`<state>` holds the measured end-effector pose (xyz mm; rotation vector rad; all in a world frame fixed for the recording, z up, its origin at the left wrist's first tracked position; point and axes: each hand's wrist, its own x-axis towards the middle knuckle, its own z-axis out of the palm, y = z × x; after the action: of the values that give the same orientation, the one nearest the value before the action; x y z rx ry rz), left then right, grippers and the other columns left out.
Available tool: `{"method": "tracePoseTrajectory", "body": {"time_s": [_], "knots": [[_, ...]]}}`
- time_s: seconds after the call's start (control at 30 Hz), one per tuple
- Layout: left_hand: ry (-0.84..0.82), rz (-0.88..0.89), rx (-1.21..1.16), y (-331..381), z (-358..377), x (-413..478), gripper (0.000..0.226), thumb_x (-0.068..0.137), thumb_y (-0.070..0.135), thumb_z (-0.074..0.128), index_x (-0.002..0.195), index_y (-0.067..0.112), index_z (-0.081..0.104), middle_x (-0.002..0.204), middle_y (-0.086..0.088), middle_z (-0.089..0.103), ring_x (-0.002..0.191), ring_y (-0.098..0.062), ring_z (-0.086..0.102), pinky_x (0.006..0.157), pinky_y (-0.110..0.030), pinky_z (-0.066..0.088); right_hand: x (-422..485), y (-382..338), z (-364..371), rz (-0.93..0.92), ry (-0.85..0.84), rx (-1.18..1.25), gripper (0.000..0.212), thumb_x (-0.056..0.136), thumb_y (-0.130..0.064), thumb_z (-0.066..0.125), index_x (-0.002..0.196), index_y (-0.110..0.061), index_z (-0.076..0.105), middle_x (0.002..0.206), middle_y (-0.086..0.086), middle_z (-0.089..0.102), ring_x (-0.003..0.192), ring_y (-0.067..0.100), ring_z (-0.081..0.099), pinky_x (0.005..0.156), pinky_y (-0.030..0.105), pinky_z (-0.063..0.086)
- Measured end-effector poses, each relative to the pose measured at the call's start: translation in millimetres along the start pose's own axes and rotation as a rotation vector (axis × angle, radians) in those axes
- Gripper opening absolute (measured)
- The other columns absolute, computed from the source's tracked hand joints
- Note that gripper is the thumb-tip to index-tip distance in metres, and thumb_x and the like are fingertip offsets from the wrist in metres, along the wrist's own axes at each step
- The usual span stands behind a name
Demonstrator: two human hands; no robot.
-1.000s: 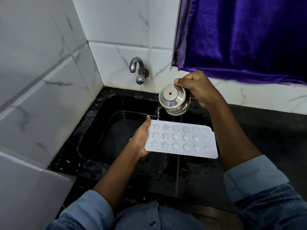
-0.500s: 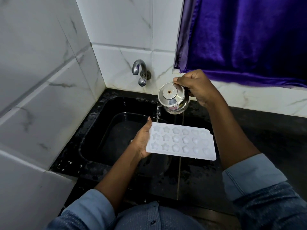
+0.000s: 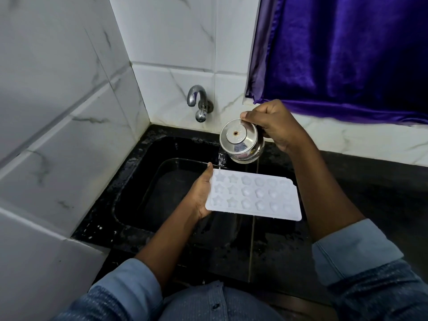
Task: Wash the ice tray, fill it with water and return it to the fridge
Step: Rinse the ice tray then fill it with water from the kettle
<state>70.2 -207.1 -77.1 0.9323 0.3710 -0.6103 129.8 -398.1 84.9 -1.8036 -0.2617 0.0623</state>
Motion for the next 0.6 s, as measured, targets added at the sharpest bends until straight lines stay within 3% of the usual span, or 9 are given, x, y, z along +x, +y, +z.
{"method": "tracePoseTrajectory", "body": {"time_s": [0.2, 0.3, 0.4, 0.5, 0.6], "knots": [[-0.009, 0.013, -0.012, 4.5, 0.8, 2.5, 0.079, 0.105, 0.07, 0.033, 0.135, 0.006, 0.067, 0.133, -0.022, 0.07, 0.119, -0.04, 0.07, 0.103, -0.057, 0.052, -0.2, 0.3, 0.8, -0.005, -0.013, 0.02, 0.044, 0.095, -0.014, 0.074, 0.051, -0.018, 0.071, 0.047, -0.01, 0.053, 0.044, 0.004, 0.042, 0.05, 0.016, 0.037], [-0.021, 0.009, -0.023, 4.3, -1.0, 4.7, 0.083, 0.103, 0.072, 0.034, 0.142, 0.005, 0.062, 0.139, -0.023, 0.067, 0.129, -0.043, 0.064, 0.111, -0.061, 0.046, 1.2, 2.2, -0.7, -0.011, -0.008, 0.02, 0.035, 0.093, -0.017, 0.076, 0.061, -0.004, 0.069, 0.051, -0.002, 0.054, 0.048, 0.01, 0.043, 0.053, 0.02, 0.036], [-0.031, 0.003, -0.027, 2.8, -1.5, 5.5, 0.083, 0.103, 0.073, 0.034, 0.142, 0.005, 0.062, 0.14, -0.023, 0.066, 0.131, -0.043, 0.062, 0.114, -0.062, 0.043, -0.6, 2.3, -1.4, -0.015, -0.007, 0.04, 0.042, 0.091, -0.021, 0.078, 0.074, 0.015, 0.066, 0.064, 0.014, 0.055, 0.058, 0.02, 0.045, 0.057, 0.023, 0.037], [-0.026, 0.009, -0.013, 1.6, -0.6, 5.2, 0.083, 0.103, 0.072, 0.034, 0.141, 0.005, 0.063, 0.139, -0.023, 0.067, 0.13, -0.043, 0.063, 0.112, -0.061, 0.045, -2.2, 3.1, -2.2, -0.009, -0.008, 0.039, 0.038, 0.092, -0.019, 0.077, 0.068, 0.008, 0.067, 0.059, 0.011, 0.056, 0.053, 0.018, 0.046, 0.055, 0.021, 0.038], [-0.018, 0.014, -0.008, 0.7, 0.7, 4.1, 0.081, 0.103, 0.072, 0.033, 0.136, 0.005, 0.066, 0.136, -0.023, 0.068, 0.127, -0.042, 0.065, 0.11, -0.061, 0.047, -2.6, 4.7, -3.5, -0.014, -0.011, 0.043, 0.043, 0.091, -0.021, 0.078, 0.072, 0.016, 0.064, 0.064, 0.015, 0.055, 0.057, 0.02, 0.045, 0.057, 0.024, 0.038]]}}
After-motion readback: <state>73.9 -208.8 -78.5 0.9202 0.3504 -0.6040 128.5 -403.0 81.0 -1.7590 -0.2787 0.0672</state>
